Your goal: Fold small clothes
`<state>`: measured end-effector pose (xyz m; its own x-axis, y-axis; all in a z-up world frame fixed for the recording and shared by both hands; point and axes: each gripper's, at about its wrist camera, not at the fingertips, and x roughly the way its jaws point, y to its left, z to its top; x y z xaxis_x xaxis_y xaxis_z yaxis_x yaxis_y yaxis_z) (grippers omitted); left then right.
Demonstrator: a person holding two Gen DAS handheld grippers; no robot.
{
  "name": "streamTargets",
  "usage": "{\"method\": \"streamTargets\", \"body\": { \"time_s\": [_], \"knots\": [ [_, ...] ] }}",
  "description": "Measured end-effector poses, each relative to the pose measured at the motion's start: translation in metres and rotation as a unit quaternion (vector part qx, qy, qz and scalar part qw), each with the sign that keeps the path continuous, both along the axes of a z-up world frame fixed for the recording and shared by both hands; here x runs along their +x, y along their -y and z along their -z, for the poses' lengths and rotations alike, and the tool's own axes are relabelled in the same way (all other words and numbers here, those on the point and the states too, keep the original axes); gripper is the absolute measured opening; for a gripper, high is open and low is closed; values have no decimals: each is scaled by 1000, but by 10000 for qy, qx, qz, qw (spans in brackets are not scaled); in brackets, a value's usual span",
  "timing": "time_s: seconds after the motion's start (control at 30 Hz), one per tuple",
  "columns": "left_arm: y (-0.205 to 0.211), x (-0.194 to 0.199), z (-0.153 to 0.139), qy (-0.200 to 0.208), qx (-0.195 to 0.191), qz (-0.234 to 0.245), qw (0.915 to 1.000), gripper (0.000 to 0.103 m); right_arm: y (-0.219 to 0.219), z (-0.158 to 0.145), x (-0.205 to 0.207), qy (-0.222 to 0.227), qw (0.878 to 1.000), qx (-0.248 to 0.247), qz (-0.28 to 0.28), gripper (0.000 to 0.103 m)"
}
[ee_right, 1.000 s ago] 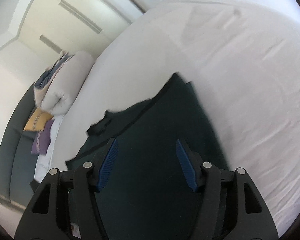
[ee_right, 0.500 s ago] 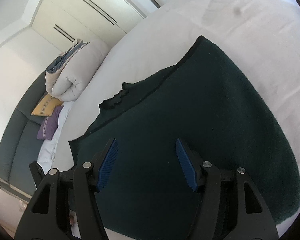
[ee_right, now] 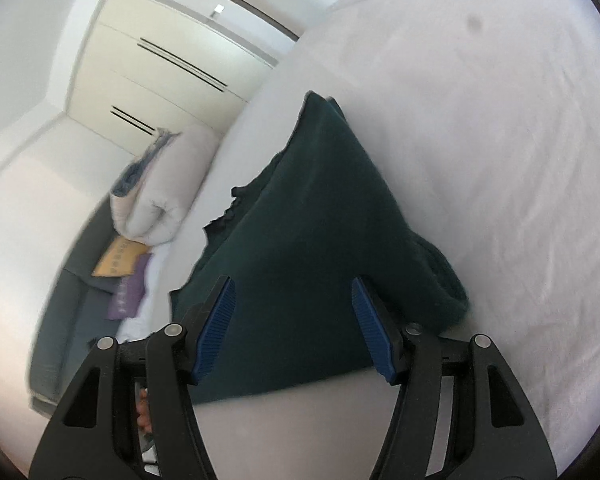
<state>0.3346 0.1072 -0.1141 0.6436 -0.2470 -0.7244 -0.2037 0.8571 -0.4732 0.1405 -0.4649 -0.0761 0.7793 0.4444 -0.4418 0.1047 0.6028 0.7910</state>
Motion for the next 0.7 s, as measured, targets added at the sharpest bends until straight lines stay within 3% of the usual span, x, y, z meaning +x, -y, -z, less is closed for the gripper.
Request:
{"method": "streamTargets", "body": {
  "time_s": [0.1, 0.23, 0.3, 0.47, 0.57, 0.7],
  "knots": [
    [-1, 10, -6, 19, 98, 44, 9999, 64, 4, 2, -4, 118, 9999, 85, -28, 58],
    [-1, 29, -11, -6, 173, 145, 9997, 64, -6, 2, -5, 175, 9995, -246, -49, 59],
    [3, 42, -8, -186, 330, 289, 9989, 64, -6, 2, -5, 182, 9995, -261, -57, 59],
    [13, 58, -9, -112, 793, 426, 9959, 64, 1, 5, -5, 259, 9996, -89, -48, 59],
    [26, 64, -13, -47, 1257, 663, 9898, 64, 2, 6, -5, 283, 9995, -102, -58, 59],
    [35, 73, -12, -90, 1568, 880, 9837, 64, 5, 6, -5, 310, 9995, -57, -55, 59]
  ]
}}
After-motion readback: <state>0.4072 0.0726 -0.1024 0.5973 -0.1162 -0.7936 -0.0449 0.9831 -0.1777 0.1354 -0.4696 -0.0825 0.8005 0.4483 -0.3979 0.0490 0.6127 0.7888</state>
